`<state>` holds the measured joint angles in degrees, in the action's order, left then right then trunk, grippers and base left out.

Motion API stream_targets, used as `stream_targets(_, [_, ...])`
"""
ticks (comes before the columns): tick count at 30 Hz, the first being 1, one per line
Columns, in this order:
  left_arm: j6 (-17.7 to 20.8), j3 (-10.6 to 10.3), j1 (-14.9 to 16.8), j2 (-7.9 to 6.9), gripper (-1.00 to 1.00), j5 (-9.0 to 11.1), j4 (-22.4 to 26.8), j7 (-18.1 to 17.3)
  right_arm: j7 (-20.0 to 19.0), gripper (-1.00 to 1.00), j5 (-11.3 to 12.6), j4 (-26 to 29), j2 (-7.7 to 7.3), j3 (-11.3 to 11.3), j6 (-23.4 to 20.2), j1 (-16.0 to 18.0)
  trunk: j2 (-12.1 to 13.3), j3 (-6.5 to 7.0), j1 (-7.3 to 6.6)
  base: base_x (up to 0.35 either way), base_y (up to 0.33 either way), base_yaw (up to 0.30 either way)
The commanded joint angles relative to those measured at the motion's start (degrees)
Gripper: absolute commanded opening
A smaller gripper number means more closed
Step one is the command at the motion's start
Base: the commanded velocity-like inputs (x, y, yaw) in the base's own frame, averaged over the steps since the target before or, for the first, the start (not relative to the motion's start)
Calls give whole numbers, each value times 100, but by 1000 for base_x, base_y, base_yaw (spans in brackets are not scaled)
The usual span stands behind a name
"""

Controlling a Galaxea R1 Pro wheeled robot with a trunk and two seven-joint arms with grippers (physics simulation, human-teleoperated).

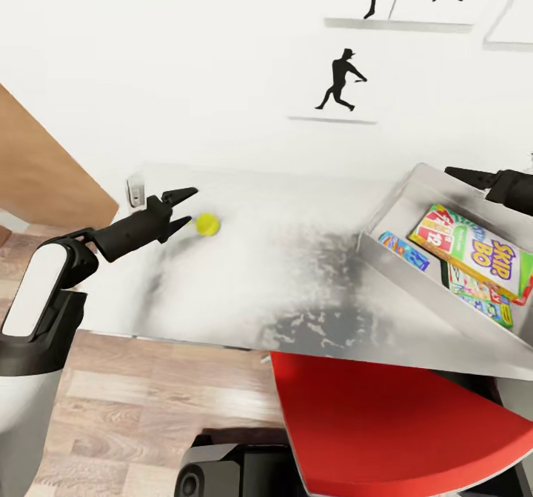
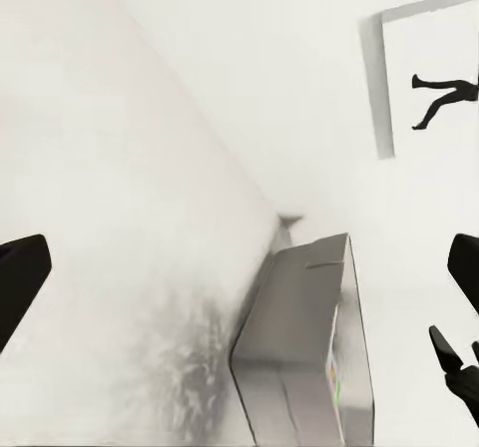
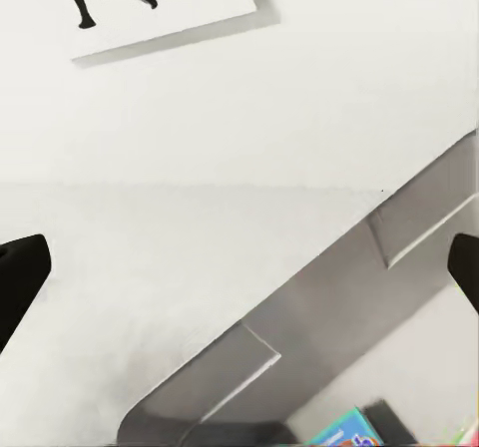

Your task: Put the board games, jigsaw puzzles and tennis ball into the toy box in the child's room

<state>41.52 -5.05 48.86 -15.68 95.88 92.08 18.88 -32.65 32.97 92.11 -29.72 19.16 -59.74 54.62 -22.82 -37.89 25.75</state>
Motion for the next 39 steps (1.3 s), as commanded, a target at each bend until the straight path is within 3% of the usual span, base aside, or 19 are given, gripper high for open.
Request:
stream_targets(1, [-1,-5,5,-3,100,62,3,52,-46,100,-37,1,-1,6,-26,5,-10,-7,3,0,0,292])
stream_targets(8, [-3,84,-184,-154,100,64,3,-170,286,100,321,11,100,-274,-26,270,-10,-7,3,0,0,294])
stream_targets(28, [-4,108,-261,-222,100,50,3,-253,426,100,451,12,181,-609,-26,572,-10,-7,3,0,0,296])
stream_targets(33, [-4,111,-416,-230,100,23,3,-263,856,100,437,-11,430,-1017,-26,573,-10,-7,3,0,0,296])
stream_targets(34, [-4,111,-416,-230,100,23,3,-263,856,100,437,-11,430,-1017,-26,573,-10,-7,3,0,0,296])
stream_targets(39, [-4,166,-584,-252,100,15,3,-262,1531,100,437,-20,767,-1260,-26,529,-10,-7,3,0,0,249])
